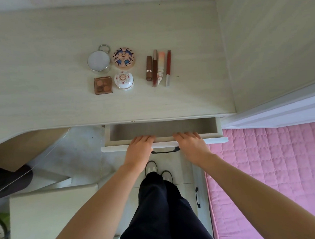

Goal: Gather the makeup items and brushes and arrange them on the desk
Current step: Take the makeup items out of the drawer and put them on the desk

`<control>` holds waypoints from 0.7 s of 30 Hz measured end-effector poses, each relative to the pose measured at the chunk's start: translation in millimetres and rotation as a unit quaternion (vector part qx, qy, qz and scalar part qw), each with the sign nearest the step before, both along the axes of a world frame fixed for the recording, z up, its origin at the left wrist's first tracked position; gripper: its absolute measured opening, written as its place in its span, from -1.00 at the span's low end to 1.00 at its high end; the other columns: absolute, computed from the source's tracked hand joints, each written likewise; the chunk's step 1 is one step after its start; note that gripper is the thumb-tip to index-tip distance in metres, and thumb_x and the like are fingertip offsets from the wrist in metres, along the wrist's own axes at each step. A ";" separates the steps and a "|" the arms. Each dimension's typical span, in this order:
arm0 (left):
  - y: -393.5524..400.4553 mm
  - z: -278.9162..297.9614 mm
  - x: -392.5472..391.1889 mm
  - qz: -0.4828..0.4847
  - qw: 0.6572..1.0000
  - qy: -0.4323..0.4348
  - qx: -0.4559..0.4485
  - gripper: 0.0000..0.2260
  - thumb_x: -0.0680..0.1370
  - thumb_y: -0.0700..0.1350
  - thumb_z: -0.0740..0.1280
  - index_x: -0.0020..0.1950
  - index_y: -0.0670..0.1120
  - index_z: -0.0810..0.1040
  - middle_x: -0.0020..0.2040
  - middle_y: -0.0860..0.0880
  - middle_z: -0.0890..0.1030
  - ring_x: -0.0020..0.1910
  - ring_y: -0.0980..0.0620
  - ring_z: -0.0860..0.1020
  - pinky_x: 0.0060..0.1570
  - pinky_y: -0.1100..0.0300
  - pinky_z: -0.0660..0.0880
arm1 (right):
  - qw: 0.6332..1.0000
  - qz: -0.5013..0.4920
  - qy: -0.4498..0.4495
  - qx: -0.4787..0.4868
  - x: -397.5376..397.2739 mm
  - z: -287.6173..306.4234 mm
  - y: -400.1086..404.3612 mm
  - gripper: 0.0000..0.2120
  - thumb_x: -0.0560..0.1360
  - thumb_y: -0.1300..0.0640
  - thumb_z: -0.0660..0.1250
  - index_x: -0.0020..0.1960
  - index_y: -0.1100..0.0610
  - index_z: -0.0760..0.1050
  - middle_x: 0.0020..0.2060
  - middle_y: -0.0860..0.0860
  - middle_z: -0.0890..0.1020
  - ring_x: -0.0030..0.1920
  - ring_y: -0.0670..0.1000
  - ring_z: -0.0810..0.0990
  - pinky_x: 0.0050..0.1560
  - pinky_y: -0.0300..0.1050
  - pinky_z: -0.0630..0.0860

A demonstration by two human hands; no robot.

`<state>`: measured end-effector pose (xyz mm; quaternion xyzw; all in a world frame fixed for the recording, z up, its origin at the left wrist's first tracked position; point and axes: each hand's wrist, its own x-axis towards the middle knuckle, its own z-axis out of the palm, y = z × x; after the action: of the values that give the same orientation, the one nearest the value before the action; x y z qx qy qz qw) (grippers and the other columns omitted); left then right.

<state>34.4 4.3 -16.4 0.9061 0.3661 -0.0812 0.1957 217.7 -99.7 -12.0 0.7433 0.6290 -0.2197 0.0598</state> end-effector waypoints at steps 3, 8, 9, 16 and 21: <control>1.9 3.6 2.5 0.046 0.998 -0.037 -0.006 -0.66 0.50 -0.22 0.37 0.27 -0.06 0.52 0.21 0.02 0.57 0.20 -0.04 0.47 0.20 0.13 0.41 | 1.000 -0.012 -0.006 0.026 2.1 -0.4 0.9 -0.44 0.41 0.35 0.35 0.37 0.11 0.35 0.26 -0.01 0.51 0.23 0.10 0.48 0.33 0.04 0.32; -11.5 11.7 -8.8 0.101 0.983 -0.155 0.007 -0.74 0.44 -0.40 0.34 0.06 -0.16 0.63 0.05 -0.02 0.60 0.12 -0.04 0.51 0.04 0.11 0.53 | 0.978 -0.097 0.025 0.182 -2.5 12.4 -14.6 -0.56 0.20 0.51 0.43 0.03 0.23 0.61 -0.01 0.10 0.67 0.04 0.18 0.62 0.12 0.01 0.54; -16.5 12.6 -13.3 0.106 0.977 -0.184 0.016 -0.72 0.42 -0.41 0.33 0.05 -0.16 0.63 0.03 -0.01 0.59 0.11 -0.01 0.50 0.07 0.19 0.50 | 0.970 -0.117 0.036 0.209 -4.8 16.7 -20.7 -0.59 0.23 0.51 0.40 0.03 0.24 0.61 -0.01 0.09 0.66 0.06 0.17 0.60 0.09 0.00 0.54; -60.7 9.7 -26.7 0.404 0.859 -0.210 -0.234 -0.85 0.52 -0.26 0.32 -0.08 -0.03 0.61 -0.08 0.05 0.63 -0.07 0.16 0.58 -0.05 0.24 0.52 | 0.790 -0.535 0.261 0.145 -31.8 27.7 -59.2 -0.88 0.55 0.21 0.23 -0.01 0.09 0.54 -0.06 0.02 0.62 -0.10 -0.09 0.53 -0.02 -0.09 0.54; -52.1 -5.2 -21.9 0.600 0.528 -0.266 -0.540 -0.66 0.58 -0.21 0.30 0.35 -0.18 0.42 0.17 -0.14 0.56 0.16 -0.07 0.56 0.07 0.17 0.50 | 0.355 -0.756 0.548 0.041 -35.9 16.0 -48.1 -0.50 0.59 -0.10 0.20 0.36 0.24 0.34 0.21 0.18 0.54 0.16 0.15 0.56 0.21 0.08 0.48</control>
<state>12.6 -47.9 -21.6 0.1747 0.6407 0.1178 0.7383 181.8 -147.8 4.0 0.6216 -0.2967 -0.5051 -0.5201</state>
